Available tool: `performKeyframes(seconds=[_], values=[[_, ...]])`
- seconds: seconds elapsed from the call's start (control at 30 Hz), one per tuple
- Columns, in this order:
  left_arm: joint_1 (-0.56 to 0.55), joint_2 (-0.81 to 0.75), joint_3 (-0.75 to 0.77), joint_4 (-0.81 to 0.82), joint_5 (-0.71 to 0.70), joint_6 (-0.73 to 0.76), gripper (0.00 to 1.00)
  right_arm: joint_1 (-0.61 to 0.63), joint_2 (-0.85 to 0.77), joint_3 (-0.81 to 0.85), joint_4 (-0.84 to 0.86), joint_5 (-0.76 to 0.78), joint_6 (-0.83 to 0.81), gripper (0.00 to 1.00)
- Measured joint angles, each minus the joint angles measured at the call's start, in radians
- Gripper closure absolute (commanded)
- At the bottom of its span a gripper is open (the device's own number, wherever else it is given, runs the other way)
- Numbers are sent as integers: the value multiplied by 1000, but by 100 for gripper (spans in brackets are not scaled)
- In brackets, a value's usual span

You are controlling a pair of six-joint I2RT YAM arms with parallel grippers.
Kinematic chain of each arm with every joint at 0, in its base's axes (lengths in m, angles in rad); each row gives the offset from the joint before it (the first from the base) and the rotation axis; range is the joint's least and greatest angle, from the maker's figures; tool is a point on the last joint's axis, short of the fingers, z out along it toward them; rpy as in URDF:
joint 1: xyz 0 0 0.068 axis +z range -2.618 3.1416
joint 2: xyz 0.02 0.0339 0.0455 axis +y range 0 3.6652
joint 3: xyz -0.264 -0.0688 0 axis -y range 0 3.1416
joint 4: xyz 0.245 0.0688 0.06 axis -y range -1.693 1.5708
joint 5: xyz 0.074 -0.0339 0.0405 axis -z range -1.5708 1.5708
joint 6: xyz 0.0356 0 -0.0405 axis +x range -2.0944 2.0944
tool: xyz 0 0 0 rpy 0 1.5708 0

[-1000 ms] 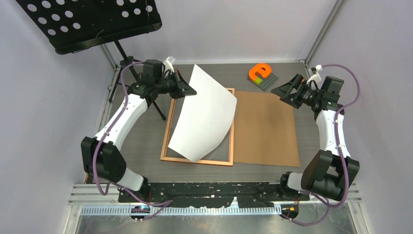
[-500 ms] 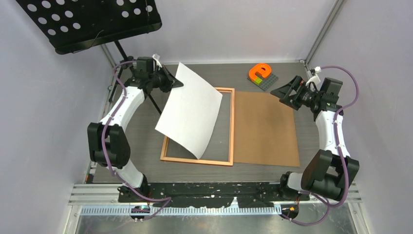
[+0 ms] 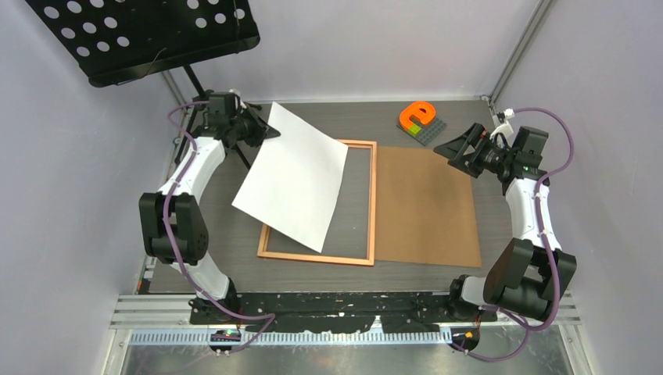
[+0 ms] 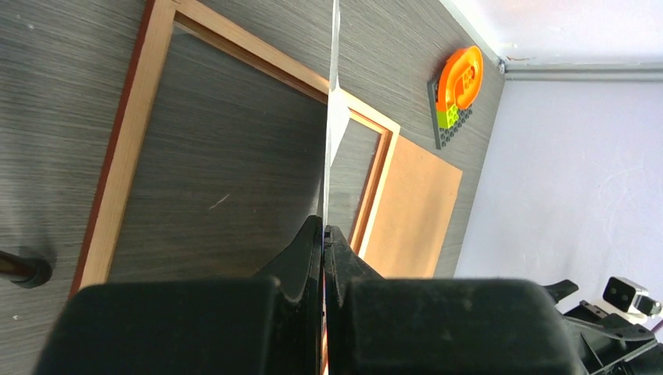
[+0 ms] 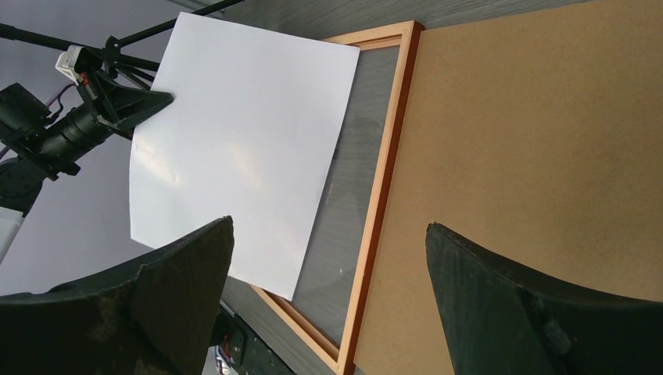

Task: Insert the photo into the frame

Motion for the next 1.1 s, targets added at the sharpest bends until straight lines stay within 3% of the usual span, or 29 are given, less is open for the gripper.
performKeyframes(seconds=[0.63,1.1], values=[[44,5,-111,98,-14,-117,100,0,0,-11,6,6,0,1],[51,-18,-333,311,-24,-127,100,0,0,-24,19,7,0,1]])
